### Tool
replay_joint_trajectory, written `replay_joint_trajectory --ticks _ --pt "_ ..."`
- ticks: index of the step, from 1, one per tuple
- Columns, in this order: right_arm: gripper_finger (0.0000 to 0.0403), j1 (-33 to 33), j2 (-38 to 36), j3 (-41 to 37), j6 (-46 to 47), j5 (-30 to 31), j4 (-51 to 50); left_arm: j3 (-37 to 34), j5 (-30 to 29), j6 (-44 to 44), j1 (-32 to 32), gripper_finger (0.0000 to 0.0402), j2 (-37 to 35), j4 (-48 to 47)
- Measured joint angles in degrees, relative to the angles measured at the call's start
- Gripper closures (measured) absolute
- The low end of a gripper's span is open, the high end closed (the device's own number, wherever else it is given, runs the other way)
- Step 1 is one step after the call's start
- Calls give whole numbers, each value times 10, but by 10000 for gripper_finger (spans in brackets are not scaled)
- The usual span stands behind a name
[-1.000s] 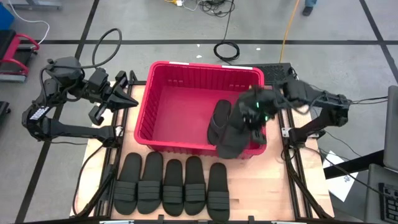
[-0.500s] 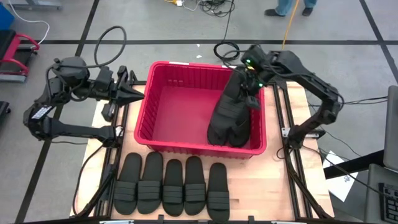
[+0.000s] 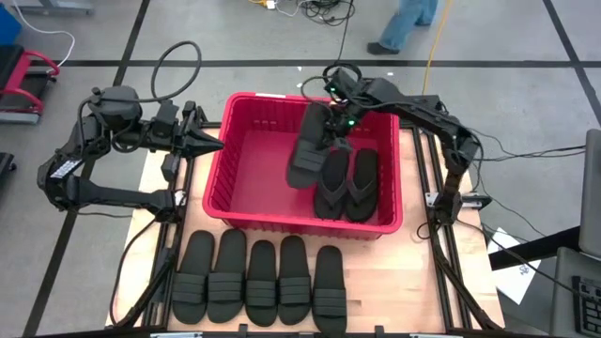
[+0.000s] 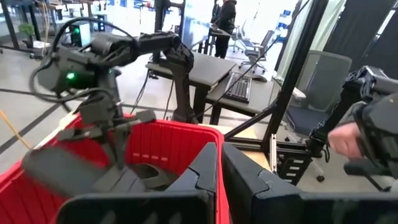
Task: Pick and place slides into bin
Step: Put the black slide into the red bin
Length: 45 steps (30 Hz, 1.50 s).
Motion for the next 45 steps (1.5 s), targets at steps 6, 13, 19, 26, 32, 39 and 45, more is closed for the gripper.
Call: replay_joint_trajectory --ticks 6,13,19,26,32,39,45 --pt "403 19 42 0 40 -45 71 0 0 2 0 382 0 -1" --pt "403 43 108 0 39 -52 89 0 0 9 0 382 -1 -34" --pt "403 47 163 -1 39 -84 93 0 0 19 0 382 -5 -73" --pt "403 44 203 -1 19 -110 77 0 0 14 0 382 -8 -91" --pt "403 44 246 -1 31 -115 80 0 1 11 0 382 -12 -90" --pt "403 43 261 0 54 -118 56 0 1 0 0 382 -12 -90" --pt "403 38 261 0 59 -114 27 0 2 -8 0 382 -12 -86"
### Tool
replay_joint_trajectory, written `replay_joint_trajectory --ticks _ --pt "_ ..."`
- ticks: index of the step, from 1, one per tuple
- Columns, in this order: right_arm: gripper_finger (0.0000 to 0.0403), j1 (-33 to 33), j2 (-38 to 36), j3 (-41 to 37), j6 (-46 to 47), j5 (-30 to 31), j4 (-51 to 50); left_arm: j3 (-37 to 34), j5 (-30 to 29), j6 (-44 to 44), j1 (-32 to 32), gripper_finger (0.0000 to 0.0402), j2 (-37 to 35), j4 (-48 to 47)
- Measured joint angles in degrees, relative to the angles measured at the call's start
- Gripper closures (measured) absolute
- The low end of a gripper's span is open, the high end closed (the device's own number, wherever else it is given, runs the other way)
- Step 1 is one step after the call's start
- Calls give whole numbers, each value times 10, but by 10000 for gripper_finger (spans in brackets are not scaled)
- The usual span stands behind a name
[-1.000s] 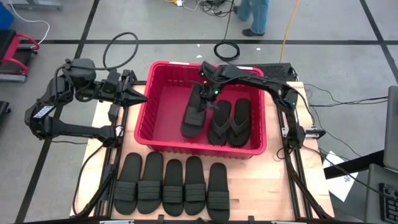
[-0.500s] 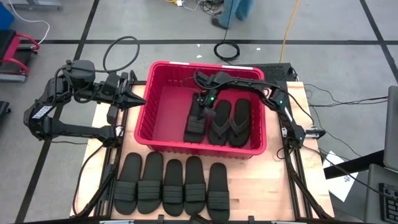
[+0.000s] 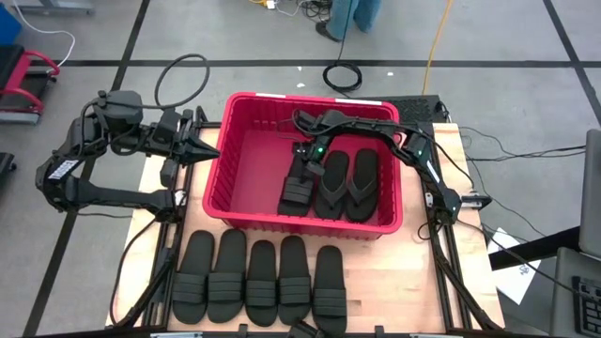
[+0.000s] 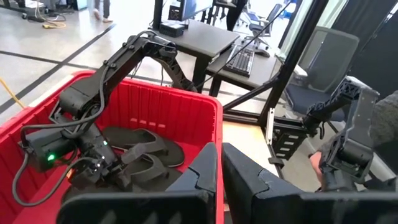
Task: Pick and place slides into bin
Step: Put the black slide into the red bin
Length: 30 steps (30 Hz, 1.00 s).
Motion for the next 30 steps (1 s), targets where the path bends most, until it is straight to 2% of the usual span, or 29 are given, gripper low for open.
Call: replay_joint_trajectory --ticks 5,15,18,24,30 --pt "403 -3 0 -8 15 0 11 0 0 -10 0 382 0 0" --pt "403 1 1 -10 190 -9 162 0 -9 -10 0 382 0 1" --pt "403 4 1 -10 222 -4 175 0 -12 -10 0 382 0 9" --pt "403 7 0 -9 215 3 157 0 -13 -15 0 382 0 15" --pt "403 6 -2 -7 140 9 22 0 -13 -27 0 382 0 15"
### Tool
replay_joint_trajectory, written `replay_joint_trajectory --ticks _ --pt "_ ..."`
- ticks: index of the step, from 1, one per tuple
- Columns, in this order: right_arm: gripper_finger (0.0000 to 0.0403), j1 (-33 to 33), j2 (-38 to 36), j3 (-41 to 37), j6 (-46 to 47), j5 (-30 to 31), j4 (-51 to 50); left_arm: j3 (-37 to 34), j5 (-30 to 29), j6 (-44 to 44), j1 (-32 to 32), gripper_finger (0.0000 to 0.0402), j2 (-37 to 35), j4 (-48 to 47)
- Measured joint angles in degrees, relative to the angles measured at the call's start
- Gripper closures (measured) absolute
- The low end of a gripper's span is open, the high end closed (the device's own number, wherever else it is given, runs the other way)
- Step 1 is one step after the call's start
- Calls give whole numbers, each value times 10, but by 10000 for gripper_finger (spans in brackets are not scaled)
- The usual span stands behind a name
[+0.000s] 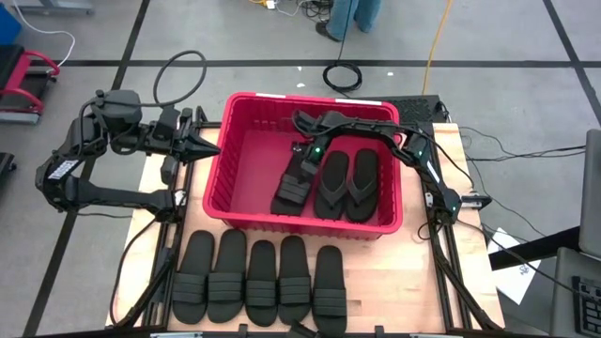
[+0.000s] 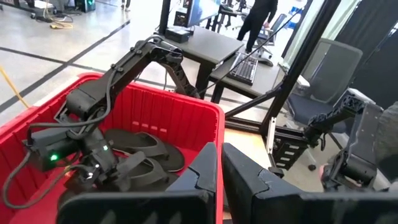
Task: Pick and place slides into bin
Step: Put the black slide into the red bin
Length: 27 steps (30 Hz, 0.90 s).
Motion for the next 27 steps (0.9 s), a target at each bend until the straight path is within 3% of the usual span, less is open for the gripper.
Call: replay_joint_trajectory --ticks 8,19,27 --pt "403 -10 0 -1 -84 20 -130 0 0 -16 0 382 0 0" --pt "403 -22 -54 -2 -57 67 -66 0 0 -23 0 382 0 0" --pt "403 -20 -45 -4 -57 56 -67 0 0 -17 0 382 1 0"
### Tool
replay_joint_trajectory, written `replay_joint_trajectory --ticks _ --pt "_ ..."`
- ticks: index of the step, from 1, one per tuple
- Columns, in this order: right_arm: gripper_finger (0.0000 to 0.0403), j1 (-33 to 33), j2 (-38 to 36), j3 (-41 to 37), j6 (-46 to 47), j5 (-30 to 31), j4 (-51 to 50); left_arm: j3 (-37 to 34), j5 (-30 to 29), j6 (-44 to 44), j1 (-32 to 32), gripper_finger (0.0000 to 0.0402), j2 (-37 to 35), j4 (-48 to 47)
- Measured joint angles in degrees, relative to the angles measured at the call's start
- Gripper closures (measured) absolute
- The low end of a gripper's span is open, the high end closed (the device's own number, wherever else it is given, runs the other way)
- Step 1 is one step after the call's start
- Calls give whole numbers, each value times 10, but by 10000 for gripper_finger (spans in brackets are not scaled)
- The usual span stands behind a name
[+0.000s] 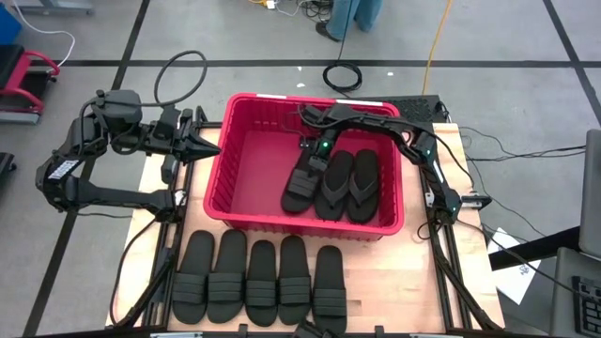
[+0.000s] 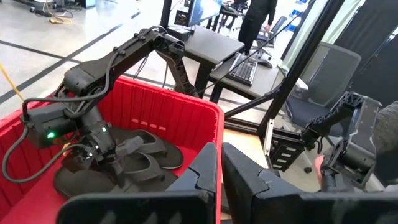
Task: Pick and place slides into bin
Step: Put the black slide into the red bin
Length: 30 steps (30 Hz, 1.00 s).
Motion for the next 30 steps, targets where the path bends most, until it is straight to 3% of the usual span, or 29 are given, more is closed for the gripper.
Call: replay_joint_trajectory --ticks 4,8,19,24,30 --pt "403 1 2 -20 -3 -8 3 0 0 -8 0 382 0 0" --pt "403 5 2 -58 -16 -55 8 0 0 -9 0 382 0 0" --pt "397 15 4 -98 -46 -58 -7 0 0 4 0 382 0 0" --pt "356 14 -4 -99 -53 -45 -1 0 0 5 0 382 0 0" --pt "273 13 -34 -99 -56 -34 1 0 0 7 0 382 0 0"
